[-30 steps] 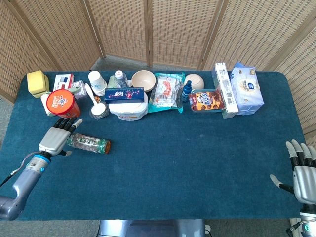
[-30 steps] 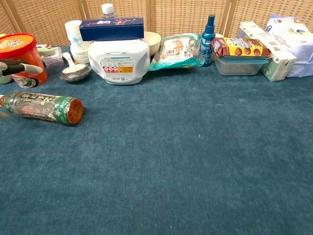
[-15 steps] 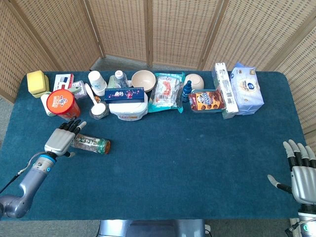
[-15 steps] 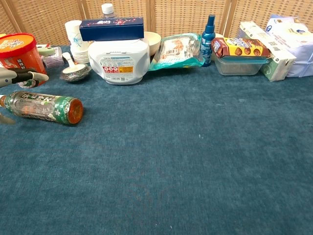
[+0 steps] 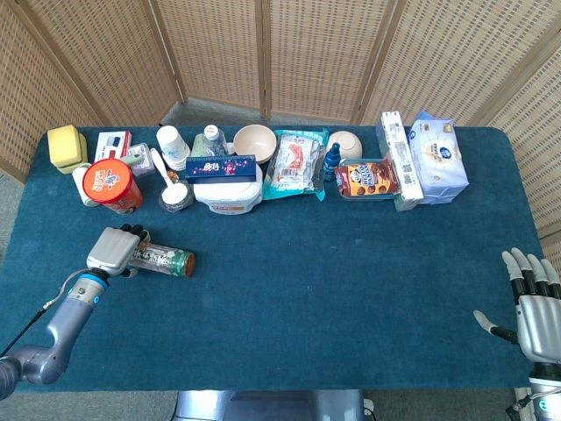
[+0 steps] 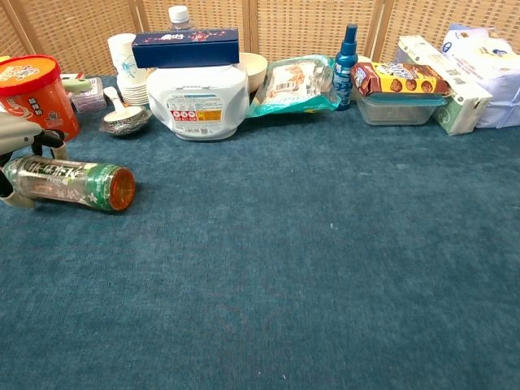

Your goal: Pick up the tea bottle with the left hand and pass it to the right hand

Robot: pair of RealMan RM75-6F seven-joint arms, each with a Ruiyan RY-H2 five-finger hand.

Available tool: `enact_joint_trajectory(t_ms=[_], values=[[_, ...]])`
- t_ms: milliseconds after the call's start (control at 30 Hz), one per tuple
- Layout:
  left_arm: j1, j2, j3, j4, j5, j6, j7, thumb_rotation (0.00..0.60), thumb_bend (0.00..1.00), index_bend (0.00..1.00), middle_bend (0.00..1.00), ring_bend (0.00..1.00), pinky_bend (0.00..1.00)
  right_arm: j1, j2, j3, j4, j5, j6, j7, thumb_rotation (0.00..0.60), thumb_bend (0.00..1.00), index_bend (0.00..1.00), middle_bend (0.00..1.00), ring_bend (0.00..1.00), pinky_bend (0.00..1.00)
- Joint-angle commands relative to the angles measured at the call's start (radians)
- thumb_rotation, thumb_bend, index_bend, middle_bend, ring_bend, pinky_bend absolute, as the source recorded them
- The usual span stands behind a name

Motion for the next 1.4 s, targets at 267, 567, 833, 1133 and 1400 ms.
enact_joint_trajectory(t_ms=[267, 567, 833, 1133, 1400], values=[[-0.007, -0.029, 0.010, -0.005, -0.040, 0.030, 0.086, 0.600, 0.16, 0.58, 0.53, 0.51, 0.64, 0.000, 0.003, -0.001, -0.001, -0.001, -0.001, 0.007, 0.494, 0.00, 0.00, 0.00, 0.00, 0.00], [-0.001, 0.032, -0.008, -0.099, 0.006, 0.081, 0.012, 0.600, 0.17, 0.58, 0.53, 0.51, 0.65, 0.000, 0.006, 0.000, -0.003, 0.002, -0.003, 0.012, 0.494, 0.00, 0.00, 0.00, 0.00, 0.00], [-0.011, 0.152, -0.041, -0.290, 0.039, 0.126, 0.006, 0.600, 0.17, 0.58, 0.53, 0.51, 0.65, 0.006, 0.009, -0.012, -0.019, -0.004, -0.025, 0.005, 0.493, 0.00, 0.00, 0.00, 0.00, 0.00], [-0.046, 0.198, -0.091, -0.431, 0.011, 0.141, 0.038, 0.600, 0.17, 0.58, 0.53, 0.51, 0.65, 0.018, 0.010, -0.046, -0.056, -0.044, -0.062, 0.010, 0.492, 0.00, 0.00, 0.00, 0.00, 0.00], [-0.134, 0.202, -0.156, -0.583, -0.132, 0.142, 0.188, 0.600, 0.17, 0.58, 0.53, 0.51, 0.65, 0.095, 0.039, -0.082, -0.188, -0.076, -0.215, 0.102, 0.493, 0.00, 0.00, 0.00, 0.00, 0.00]])
